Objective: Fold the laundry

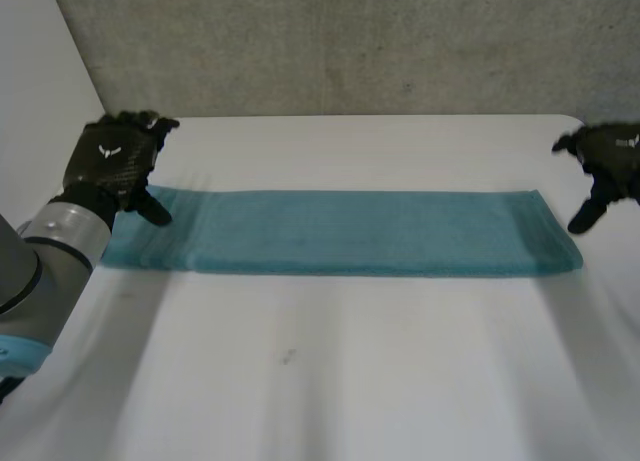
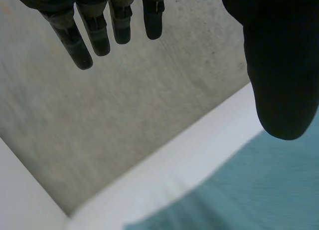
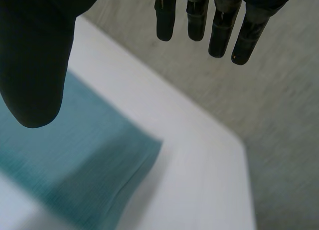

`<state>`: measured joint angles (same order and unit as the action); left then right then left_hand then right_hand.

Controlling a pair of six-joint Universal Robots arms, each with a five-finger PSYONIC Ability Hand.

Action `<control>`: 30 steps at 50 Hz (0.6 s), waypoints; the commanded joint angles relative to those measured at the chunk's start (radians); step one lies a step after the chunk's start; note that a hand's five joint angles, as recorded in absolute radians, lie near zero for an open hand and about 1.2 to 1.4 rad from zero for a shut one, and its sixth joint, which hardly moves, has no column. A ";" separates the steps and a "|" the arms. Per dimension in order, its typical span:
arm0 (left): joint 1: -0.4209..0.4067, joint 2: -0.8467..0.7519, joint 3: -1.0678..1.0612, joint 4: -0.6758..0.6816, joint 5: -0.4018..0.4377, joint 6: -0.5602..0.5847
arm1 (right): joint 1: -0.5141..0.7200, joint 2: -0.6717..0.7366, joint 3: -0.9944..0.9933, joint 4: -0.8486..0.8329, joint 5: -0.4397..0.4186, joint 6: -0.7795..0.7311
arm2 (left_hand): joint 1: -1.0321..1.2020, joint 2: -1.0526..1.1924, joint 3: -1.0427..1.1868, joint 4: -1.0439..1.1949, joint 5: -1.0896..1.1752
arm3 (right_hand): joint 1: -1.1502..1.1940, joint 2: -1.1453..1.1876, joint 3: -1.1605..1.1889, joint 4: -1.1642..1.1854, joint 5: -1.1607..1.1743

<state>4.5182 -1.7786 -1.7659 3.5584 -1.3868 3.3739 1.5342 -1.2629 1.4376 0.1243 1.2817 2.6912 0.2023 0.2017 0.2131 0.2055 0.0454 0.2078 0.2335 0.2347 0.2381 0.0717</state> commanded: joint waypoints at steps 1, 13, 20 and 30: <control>0.010 -0.007 -0.017 -0.072 -0.004 -0.082 | -0.057 0.126 0.055 0.008 -0.085 -0.020 | -0.028 -0.027 -0.039 -0.031 -0.045 | 0.261 0.235 0.234 0.231 0.223; 0.019 -0.048 -0.070 -0.013 -0.009 -0.088 | -0.105 0.299 0.044 -0.195 -0.123 -0.063 | -0.027 -0.026 -0.038 -0.030 -0.045 | 0.525 0.500 0.499 0.495 0.487; 0.021 -0.051 -0.083 0.017 -0.011 -0.088 | -0.114 0.313 0.029 -0.201 -0.123 -0.082 | -0.027 -0.026 -0.038 -0.030 -0.045 | 0.564 0.538 0.537 0.534 0.526; 0.022 -0.051 -0.084 0.019 -0.011 -0.088 | -0.111 0.356 0.001 -0.209 -0.122 -0.085 | -0.028 -0.027 -0.039 -0.031 -0.045 | 0.679 0.653 0.652 0.648 0.640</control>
<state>4.5396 -1.8308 -1.8496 3.5786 -1.3979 3.2860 1.4216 -0.9278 1.4542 -0.0846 1.1593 2.6064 0.2023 0.2017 0.2131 0.2055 0.0454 0.6193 0.7252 0.7250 0.7222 0.5201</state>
